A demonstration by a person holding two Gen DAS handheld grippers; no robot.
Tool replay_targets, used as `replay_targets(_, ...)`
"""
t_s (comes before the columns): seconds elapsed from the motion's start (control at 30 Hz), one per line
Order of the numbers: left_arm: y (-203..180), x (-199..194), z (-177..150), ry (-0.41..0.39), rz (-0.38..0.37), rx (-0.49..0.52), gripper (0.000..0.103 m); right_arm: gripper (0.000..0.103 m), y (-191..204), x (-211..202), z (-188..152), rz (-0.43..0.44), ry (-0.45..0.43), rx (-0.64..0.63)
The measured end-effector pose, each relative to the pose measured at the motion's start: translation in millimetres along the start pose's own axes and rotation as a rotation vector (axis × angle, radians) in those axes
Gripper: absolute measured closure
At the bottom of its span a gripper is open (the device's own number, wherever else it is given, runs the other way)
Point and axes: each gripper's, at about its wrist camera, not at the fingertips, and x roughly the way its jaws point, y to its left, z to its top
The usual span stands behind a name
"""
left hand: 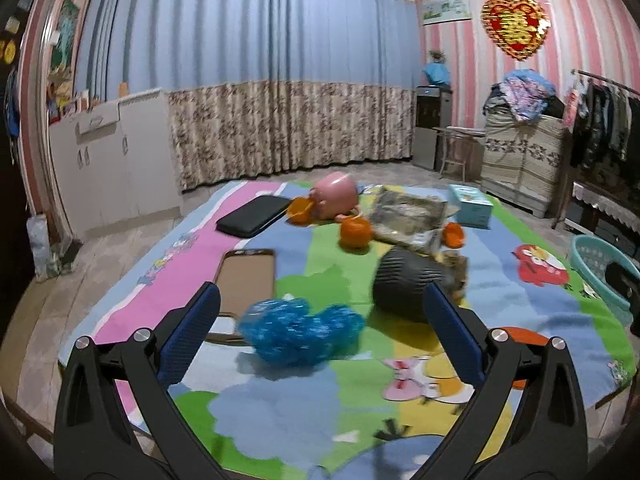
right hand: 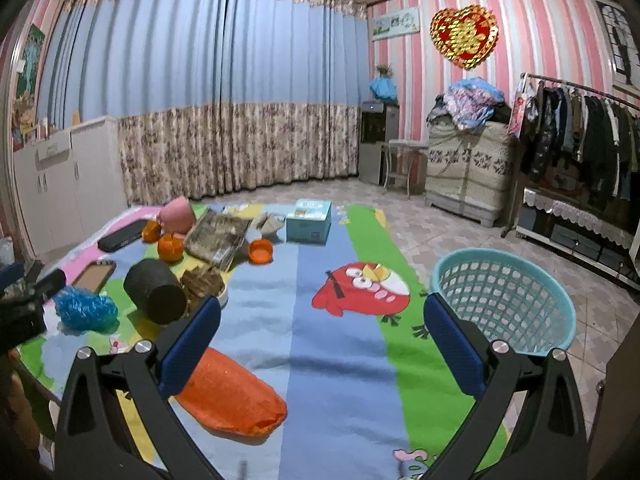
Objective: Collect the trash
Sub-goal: 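Grasp the blue plastic bag with the left tool while the right tool grasps the orange mesh bag, then carry both bags to the light-blue basket and open both tools to drop them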
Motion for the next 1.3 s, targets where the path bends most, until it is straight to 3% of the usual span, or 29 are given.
replay_targets(0.37, 10, 45, -22, 0.089, 0.029, 0.053, 0.005, 0.004, 50, 20, -22, 0.055, 0.130, -0.135)
replay_targets(0.53, 8, 62, -30, 0.113, 0.068, 0.104, 0.005, 0.004, 60, 34, -34, 0.104, 0.203, -0.119)
replay_targets(0.73, 9, 81, -35, 0.178, 0.019, 0.111, 0.025, 0.004, 74, 52, -48, 0.094, 0.267, -0.124)
replay_targets(0.83, 7, 87, -39, 0.190, 0.002, 0.132, 0.039, 0.006, 75, 56, -48, 0.107, 0.269, -0.099)
replay_targets(0.9, 6, 89, -41, 0.199, -0.012, 0.139, 0.051, 0.015, 75, 59, -48, 0.131, 0.285, -0.095)
replay_targets(1.0, 6, 86, -41, 0.195, -0.025, 0.135, 0.058, 0.031, 79, 59, -50, 0.183, 0.293, -0.096)
replay_targets(1.1, 6, 84, -40, 0.194, -0.030, 0.133, 0.063, 0.047, 82, 58, -50, 0.216, 0.291, -0.106)
replay_targets(1.27, 1, 76, -37, 0.183, -0.028, 0.143, 0.067, 0.066, 75, 55, -46, 0.286, 0.289, -0.073)
replay_targets(1.3, 0, 74, -36, 0.180, -0.029, 0.143, 0.068, 0.076, 73, 54, -45, 0.293, 0.286, -0.072)
